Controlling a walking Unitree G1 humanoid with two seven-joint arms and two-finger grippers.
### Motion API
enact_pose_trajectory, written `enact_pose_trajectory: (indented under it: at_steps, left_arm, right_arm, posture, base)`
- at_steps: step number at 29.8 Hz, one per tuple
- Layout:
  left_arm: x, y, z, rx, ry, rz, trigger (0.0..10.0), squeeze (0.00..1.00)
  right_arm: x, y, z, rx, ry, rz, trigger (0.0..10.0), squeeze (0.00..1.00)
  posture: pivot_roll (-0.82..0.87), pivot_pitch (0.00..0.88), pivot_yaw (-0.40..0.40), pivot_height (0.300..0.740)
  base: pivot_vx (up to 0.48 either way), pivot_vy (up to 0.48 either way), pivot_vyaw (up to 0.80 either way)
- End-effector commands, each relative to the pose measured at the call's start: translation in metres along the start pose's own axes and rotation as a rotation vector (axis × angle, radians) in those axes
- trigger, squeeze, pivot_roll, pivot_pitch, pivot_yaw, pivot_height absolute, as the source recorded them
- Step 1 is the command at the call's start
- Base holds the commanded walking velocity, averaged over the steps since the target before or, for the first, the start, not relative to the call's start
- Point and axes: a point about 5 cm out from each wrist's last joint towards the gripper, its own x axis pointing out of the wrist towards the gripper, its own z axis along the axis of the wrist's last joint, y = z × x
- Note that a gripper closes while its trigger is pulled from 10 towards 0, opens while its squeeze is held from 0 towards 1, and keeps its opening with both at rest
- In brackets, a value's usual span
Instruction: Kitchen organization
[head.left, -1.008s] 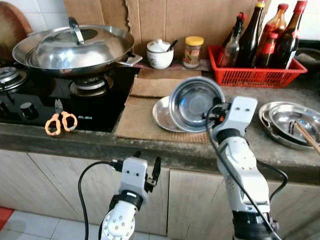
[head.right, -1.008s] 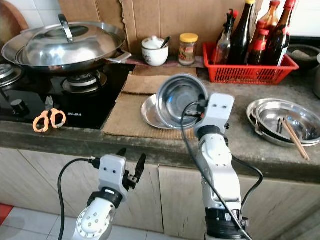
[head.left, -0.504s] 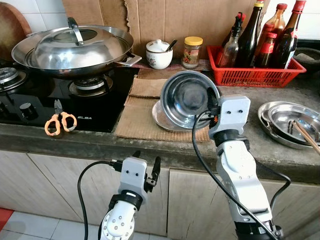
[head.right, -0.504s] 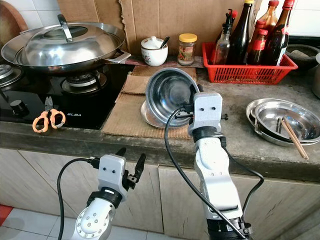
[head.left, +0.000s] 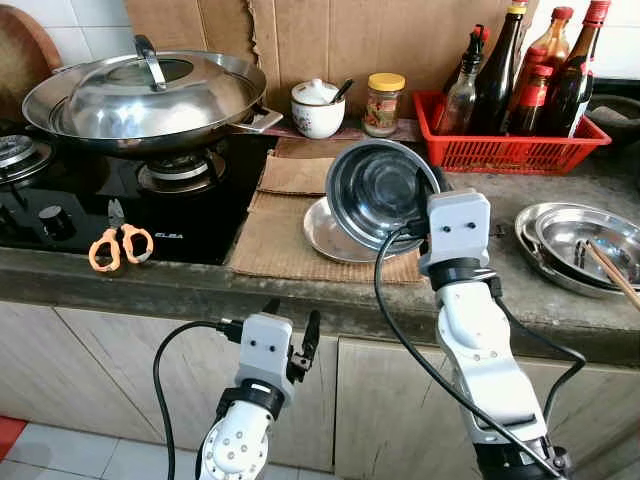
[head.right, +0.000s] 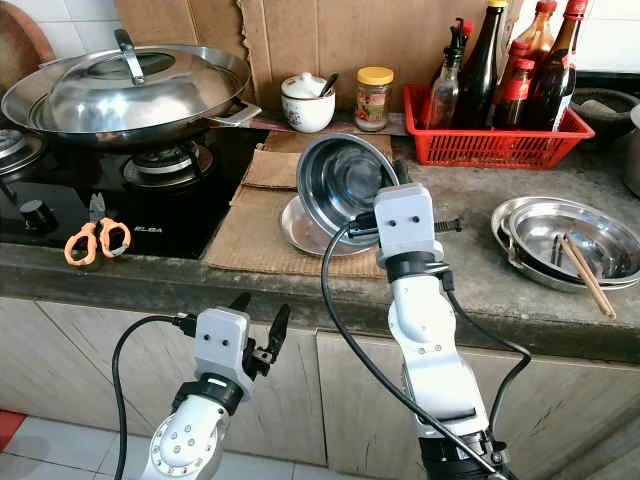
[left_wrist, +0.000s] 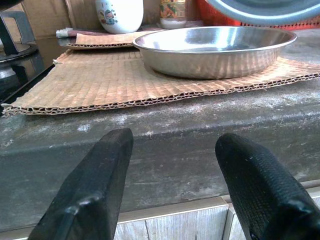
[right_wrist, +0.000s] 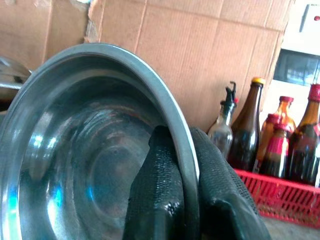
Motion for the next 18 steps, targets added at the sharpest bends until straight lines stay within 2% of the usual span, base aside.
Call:
enact_pose_trajectory:
  at_steps: [1, 6, 10, 18]
  left_arm:
    - [-0.0010, -0.0009, 0.0018, 0.009, -0.012, -0.006, 10.0, 0.00]
    - [-0.0014, -0.0013, 0.0015, 0.010, -0.012, -0.008, 10.0, 0.00]
    - [-0.0018, -0.0022, 0.0006, 0.009, -0.010, -0.013, 10.0, 0.00]
    - [-0.0022, -0.0029, -0.0001, 0.008, -0.007, -0.016, 10.0, 0.00]
  right_arm:
    - [0.0042, -0.0024, 0.0030, 0.013, -0.008, -0.022, 10.0, 0.00]
    - [0.0041, -0.0030, 0.0011, 0.054, 0.007, -0.022, 10.0, 0.00]
    - [0.0047, -0.0016, 0.0037, 0.136, 0.005, -0.013, 10.0, 0.00]
    - [0.0054, -0.0008, 0.0065, 0.181, -0.003, 0.000, 10.0, 0.00]
  posture:
    - [0.04, 0.038, -0.022, 0.740]
    - [0.04, 0.033, -0.022, 0.740]
    - [0.04, 0.029, -0.021, 0.740]
    - [0.04, 0.024, -0.021, 0.740]
  base:
    - [0.000, 0.000, 0.00]
    - [-0.210, 0.000, 0.00]
    - [-0.263, 0.000, 0.00]
    - [-0.269, 0.000, 0.00]
